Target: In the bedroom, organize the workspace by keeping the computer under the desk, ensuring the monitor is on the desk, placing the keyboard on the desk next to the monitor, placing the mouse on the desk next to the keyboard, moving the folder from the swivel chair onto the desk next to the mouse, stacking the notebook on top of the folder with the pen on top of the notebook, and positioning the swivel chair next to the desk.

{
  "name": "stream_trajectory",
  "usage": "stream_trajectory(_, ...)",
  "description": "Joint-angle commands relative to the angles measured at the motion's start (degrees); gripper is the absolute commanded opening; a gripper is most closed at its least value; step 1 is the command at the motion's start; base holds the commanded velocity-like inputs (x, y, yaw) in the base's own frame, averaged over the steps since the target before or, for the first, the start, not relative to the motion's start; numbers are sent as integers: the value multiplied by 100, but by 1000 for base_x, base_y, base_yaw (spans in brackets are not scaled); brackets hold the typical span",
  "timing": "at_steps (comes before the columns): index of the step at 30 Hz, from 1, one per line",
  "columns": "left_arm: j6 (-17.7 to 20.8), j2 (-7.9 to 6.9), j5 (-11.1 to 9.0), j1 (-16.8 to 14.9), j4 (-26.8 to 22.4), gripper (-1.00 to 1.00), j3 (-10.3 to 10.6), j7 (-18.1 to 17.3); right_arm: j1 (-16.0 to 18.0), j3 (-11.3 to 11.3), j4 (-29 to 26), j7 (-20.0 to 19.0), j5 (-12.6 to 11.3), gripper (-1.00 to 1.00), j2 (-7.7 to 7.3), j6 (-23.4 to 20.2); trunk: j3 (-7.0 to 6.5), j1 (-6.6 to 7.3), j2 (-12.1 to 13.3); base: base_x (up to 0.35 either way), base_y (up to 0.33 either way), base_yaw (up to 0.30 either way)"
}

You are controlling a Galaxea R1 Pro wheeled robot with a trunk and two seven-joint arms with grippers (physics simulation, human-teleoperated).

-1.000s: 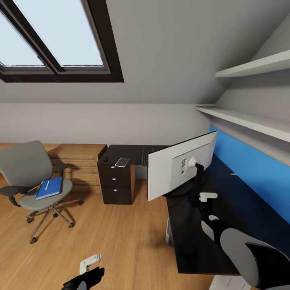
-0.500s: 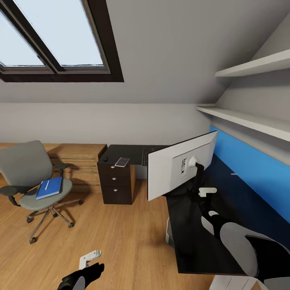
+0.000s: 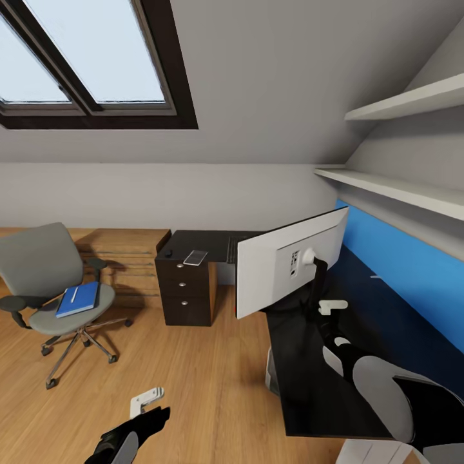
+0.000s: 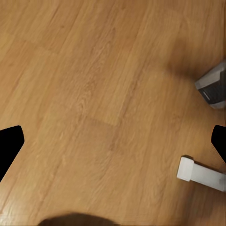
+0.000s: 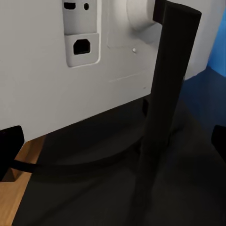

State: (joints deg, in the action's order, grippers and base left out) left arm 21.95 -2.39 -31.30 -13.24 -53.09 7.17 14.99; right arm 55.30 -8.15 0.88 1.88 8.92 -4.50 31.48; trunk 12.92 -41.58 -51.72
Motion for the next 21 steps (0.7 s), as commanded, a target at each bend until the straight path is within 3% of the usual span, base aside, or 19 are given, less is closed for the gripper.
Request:
stream_trajectory(1,11,-8,-60,-4,-44,100,27,57,7,-43,8,23,59,100,-8,12,27,-24,-48,0,0,0)
stream_trajectory(8,11,0,-60,-4,-228,100,37,57,7,-99,1,37,34,100,-155,-35,153,-177,-329,0,0,0)
stream_trajectory(21,11,1,-60,-4,-228,100,39,57,7,-220,0,124,-266,100,-216,-61,386,-463,-850,0,0,0)
